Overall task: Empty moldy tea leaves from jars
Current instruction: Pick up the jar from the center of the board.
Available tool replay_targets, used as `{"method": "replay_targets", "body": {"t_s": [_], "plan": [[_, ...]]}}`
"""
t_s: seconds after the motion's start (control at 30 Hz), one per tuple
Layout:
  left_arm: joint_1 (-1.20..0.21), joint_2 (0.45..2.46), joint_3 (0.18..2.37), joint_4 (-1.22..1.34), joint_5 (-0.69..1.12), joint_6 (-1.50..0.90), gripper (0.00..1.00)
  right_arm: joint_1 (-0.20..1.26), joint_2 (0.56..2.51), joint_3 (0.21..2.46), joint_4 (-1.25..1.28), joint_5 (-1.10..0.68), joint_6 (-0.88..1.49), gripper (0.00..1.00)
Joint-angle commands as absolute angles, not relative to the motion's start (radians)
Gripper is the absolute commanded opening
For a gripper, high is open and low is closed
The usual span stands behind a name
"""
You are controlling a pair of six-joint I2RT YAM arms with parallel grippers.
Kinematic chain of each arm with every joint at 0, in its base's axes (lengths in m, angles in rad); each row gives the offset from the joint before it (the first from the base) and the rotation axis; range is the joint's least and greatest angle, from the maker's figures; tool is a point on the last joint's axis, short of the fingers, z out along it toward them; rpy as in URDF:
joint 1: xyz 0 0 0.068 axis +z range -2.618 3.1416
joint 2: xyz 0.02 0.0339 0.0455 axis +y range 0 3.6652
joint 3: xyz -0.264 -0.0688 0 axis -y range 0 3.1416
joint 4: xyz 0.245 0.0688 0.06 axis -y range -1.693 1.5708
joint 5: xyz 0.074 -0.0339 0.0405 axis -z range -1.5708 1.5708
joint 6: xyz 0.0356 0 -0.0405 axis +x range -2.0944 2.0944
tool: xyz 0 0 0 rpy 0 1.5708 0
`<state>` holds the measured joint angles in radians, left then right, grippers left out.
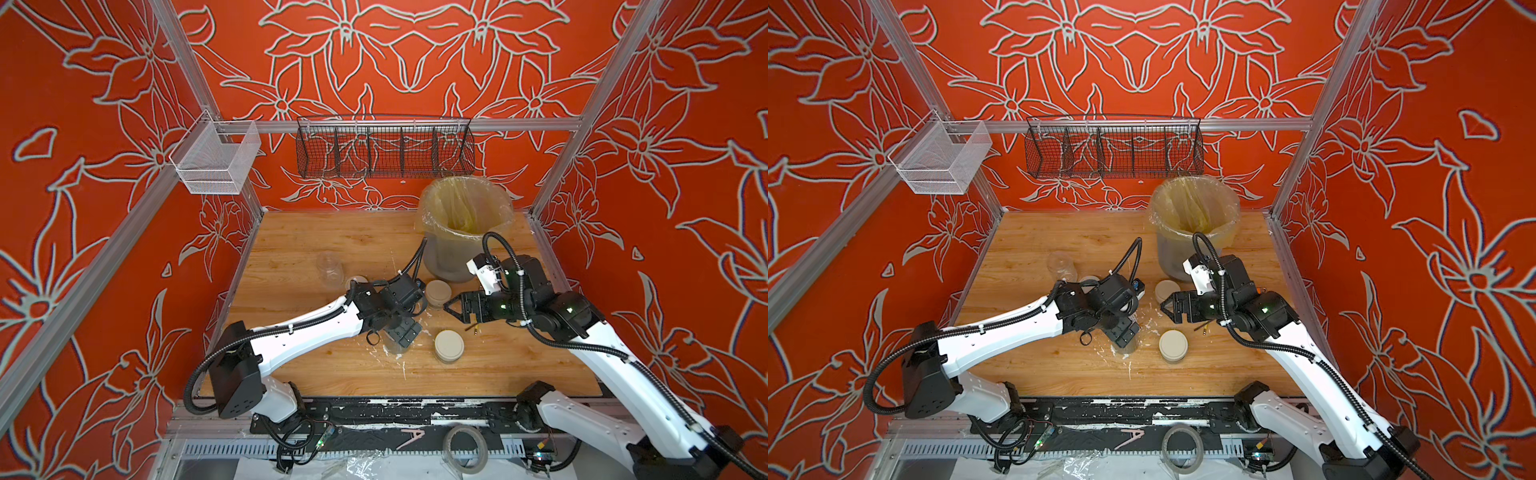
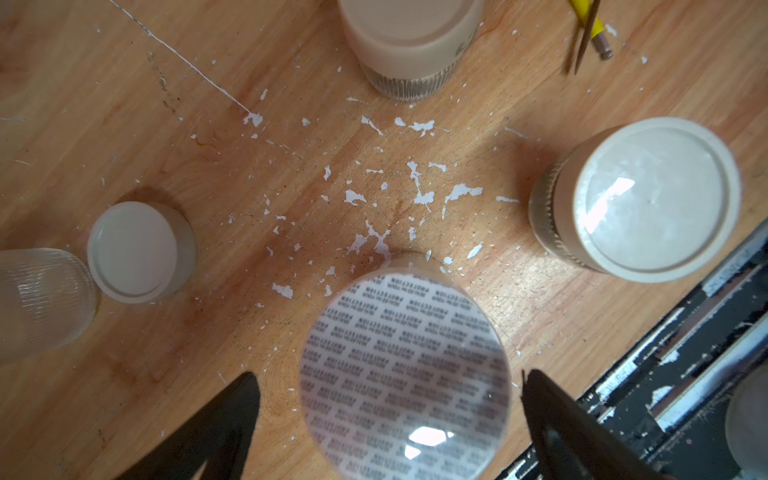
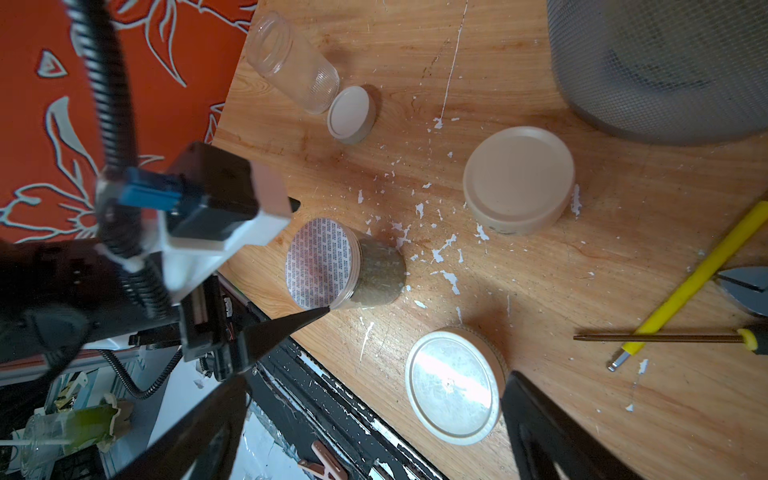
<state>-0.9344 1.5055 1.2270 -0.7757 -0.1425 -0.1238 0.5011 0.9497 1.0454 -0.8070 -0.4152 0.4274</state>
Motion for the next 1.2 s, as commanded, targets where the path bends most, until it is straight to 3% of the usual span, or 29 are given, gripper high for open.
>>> {"method": "replay_targets", "body": {"t_s": [0.0, 0.3, 0.6, 0.8, 1.17], "plan": [[-0.923, 1.539, 1.241, -0.785, -0.114, -0.136, 0.98, 0.511, 0.954, 1.039, -0.796, -0.4, 0.441, 0.97], [-0.891, 1.586, 1.236, -0.782, -0.08, -0.152, 1.0, 0.52, 0.959, 1.038, -0.799, -0.399, 0.44, 0.97], [-0.874, 1.631, 1.244, -0.808, -0.035, -0.163, 0.85, 0.529, 0.982, 1.057, -0.806, -0.402, 0.433, 0.97], [-0.857, 1.624, 1.258, -0.822, -0.035, -0.18, 0.81, 0.532, 0.988, 1.063, -0.796, -0.376, 0.442, 0.97], [-0.78, 1.415, 1.252, -0.785, 0.063, -0.211, 0.7, 0.538, 0.946, 1.014, -0.595, -0.417, 0.383, 0.97]]}}
